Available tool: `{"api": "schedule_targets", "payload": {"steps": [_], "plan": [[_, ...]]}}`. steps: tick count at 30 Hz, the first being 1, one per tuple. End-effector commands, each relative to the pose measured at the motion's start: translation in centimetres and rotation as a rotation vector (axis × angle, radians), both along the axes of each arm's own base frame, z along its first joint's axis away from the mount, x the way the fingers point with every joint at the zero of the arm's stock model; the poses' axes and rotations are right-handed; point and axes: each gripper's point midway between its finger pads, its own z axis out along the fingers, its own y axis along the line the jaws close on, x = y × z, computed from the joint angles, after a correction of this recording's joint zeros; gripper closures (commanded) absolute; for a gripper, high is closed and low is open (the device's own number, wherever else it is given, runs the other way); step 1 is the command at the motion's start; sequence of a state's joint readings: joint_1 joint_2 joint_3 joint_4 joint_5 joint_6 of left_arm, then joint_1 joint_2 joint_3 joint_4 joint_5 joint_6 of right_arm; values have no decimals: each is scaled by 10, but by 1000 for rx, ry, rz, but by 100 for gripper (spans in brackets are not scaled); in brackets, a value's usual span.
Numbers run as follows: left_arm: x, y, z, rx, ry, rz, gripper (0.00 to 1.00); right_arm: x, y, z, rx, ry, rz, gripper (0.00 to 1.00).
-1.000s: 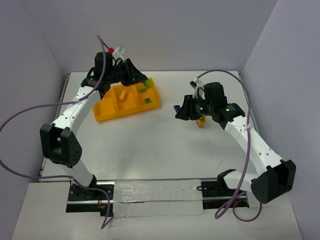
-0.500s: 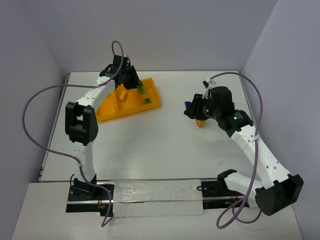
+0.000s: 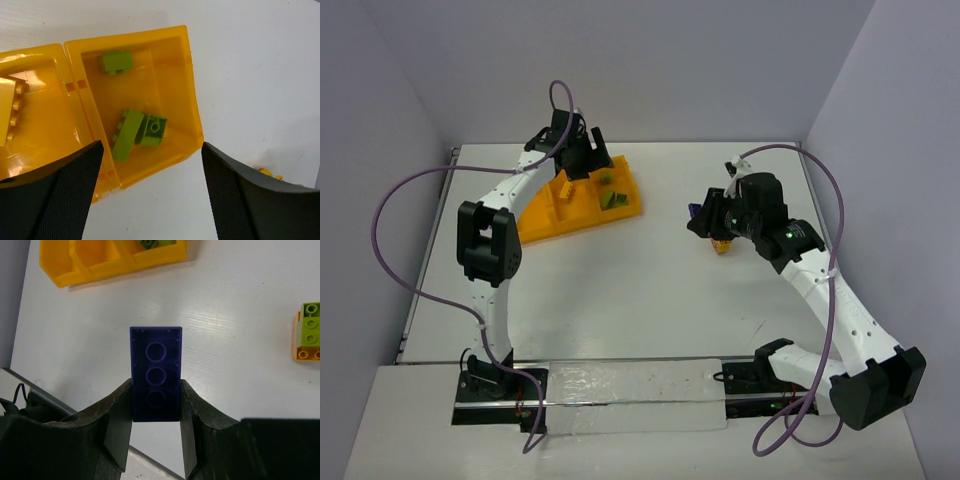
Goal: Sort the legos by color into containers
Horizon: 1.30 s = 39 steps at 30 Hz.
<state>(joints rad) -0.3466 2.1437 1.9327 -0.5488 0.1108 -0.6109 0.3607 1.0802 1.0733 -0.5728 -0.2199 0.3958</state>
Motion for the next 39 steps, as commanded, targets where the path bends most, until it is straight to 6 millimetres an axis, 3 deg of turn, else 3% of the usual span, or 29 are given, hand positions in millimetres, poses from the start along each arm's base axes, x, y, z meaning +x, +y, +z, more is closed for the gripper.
{"api": "schedule_targets", "payload": {"steps": [1,3,4,5,6,7,8,10,15,20,28,39], "plan": [[-10,-23,59,-45,-122,-95,17,4,11,5,25,-7,59,100],[-20,-28,72,-63,-148,-129,23,4,13,3,23,0,77,100],[-36,-45,102,-152,-204,-234,26,1,18,4,38,0,112,100],[-49,-55,116,-215,-230,-317,27,-2,23,5,45,-12,155,100],[-67,-65,111,-276,-211,-407,27,-5,30,10,70,-31,207,100],[-98,-83,130,-406,-230,-574,24,-18,42,15,117,-35,308,100],[-111,-90,151,-457,-283,-660,22,-24,48,19,146,-38,362,100],[-144,-95,156,-569,-274,-795,19,-37,61,28,217,-36,473,100],[-198,-93,172,-702,-283,-1047,7,-57,76,43,319,-51,633,98],[-230,-88,175,-695,-293,-1174,6,-68,81,51,372,-43,722,98],[-241,-88,168,-694,-235,-1181,6,-64,86,58,408,-54,742,98],[-271,-112,184,-710,-244,-1289,8,-62,87,63,403,-60,748,98]]}}
